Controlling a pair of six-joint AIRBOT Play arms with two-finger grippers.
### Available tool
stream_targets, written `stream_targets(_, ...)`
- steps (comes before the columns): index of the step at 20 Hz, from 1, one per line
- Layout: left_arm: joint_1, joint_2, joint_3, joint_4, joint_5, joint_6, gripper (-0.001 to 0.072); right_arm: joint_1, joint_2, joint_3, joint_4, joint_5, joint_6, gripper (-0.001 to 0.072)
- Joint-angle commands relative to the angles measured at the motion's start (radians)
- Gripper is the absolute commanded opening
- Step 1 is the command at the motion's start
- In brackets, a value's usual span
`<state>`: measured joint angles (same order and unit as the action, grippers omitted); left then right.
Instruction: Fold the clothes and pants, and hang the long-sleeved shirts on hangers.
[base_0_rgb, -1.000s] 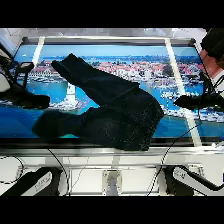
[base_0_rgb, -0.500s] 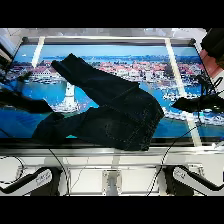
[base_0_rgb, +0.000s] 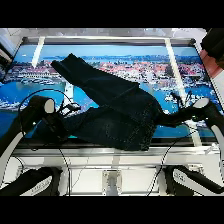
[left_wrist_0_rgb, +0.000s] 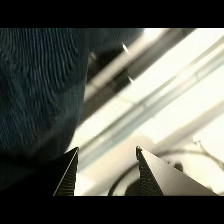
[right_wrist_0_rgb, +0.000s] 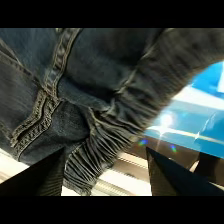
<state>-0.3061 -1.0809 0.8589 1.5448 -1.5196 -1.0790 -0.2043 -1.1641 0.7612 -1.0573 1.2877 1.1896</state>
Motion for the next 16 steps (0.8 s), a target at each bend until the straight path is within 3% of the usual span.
stream_targets(1, -0.053, 0.015, -0.011, 0.006, 0.065, -0.06, 0.0411, 0.119, 0.0, -0.079, -0.095, -0.134, 0.162, 0.0546)
stream_targets(5, -0.054, 0.015, -0.011, 0.005, 0.072, -0.06, 0.0411, 0.161, 0.0, -0.087, -0.151, -0.126, 0.237, 0.0545)
stream_targets(8, -0.054, 0.015, -0.011, 0.005, 0.098, -0.06, 0.0412, 0.213, -0.002, -0.113, -0.146, -0.204, 0.267, 0.0538)
stream_targets(10, -0.054, 0.015, -0.011, -0.009, 0.109, -0.059, 0.0411, 0.249, -0.002, -0.117, -0.117, -0.283, 0.268, 0.0332)
stream_targets(12, -0.054, 0.016, -0.011, -0.013, 0.111, -0.059, 0.0411, 0.263, -0.002, -0.106, -0.086, -0.34, 0.267, 0.001)
stream_targets(14, -0.054, 0.016, -0.011, -0.013, 0.111, -0.06, 0.0411, 0.258, -0.002, -0.067, -0.137, -0.343, 0.264, 0.0002)
stream_targets(16, -0.054, 0.016, -0.011, -0.022, 0.111, -0.059, 0.0411, 0.238, -0.001, 0.008, -0.306, -0.273, 0.268, 0.0001)
